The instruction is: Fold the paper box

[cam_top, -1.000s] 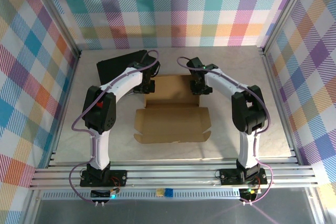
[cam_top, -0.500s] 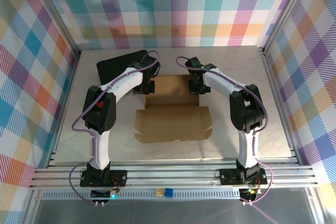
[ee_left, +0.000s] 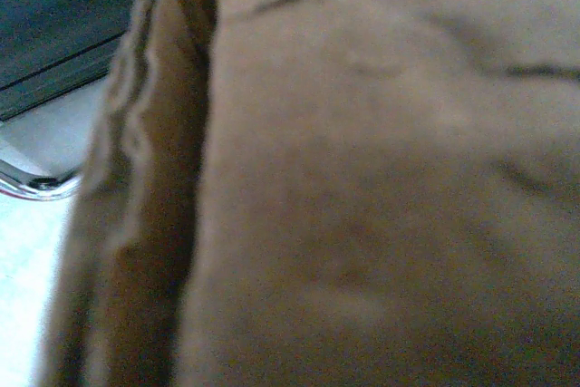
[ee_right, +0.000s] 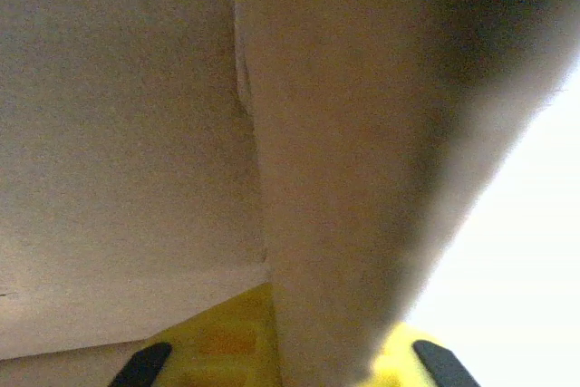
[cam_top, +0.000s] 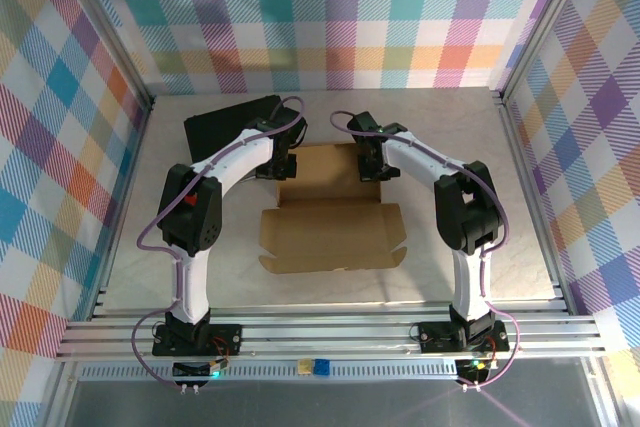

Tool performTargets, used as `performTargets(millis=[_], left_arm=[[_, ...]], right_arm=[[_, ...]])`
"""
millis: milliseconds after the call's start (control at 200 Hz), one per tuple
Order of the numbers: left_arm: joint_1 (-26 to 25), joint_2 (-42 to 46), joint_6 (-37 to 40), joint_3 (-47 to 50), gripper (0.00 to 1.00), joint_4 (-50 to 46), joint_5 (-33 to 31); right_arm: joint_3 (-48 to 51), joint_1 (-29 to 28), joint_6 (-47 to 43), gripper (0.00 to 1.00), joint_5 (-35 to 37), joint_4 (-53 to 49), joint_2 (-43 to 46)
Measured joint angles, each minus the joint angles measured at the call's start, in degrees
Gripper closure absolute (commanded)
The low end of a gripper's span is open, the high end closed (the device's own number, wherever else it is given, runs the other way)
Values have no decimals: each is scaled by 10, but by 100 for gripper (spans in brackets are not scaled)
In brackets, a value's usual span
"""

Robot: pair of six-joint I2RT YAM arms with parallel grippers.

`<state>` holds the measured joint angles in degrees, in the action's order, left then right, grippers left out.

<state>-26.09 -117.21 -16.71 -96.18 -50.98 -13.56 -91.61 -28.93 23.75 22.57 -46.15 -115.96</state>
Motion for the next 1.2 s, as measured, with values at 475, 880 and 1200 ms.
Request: performTargets(millis=[475, 880, 1200], left_arm=[[0, 0, 3, -4, 100, -8, 0], [0, -1, 9, -7, 100, -15, 0], [0, -13, 9, -38, 100, -36, 2]], right_arm=[[11, 14, -6, 73, -28, 33, -2], [11, 19, -5, 100, -34, 52, -14], [27, 11, -6, 100, 6, 60, -4]])
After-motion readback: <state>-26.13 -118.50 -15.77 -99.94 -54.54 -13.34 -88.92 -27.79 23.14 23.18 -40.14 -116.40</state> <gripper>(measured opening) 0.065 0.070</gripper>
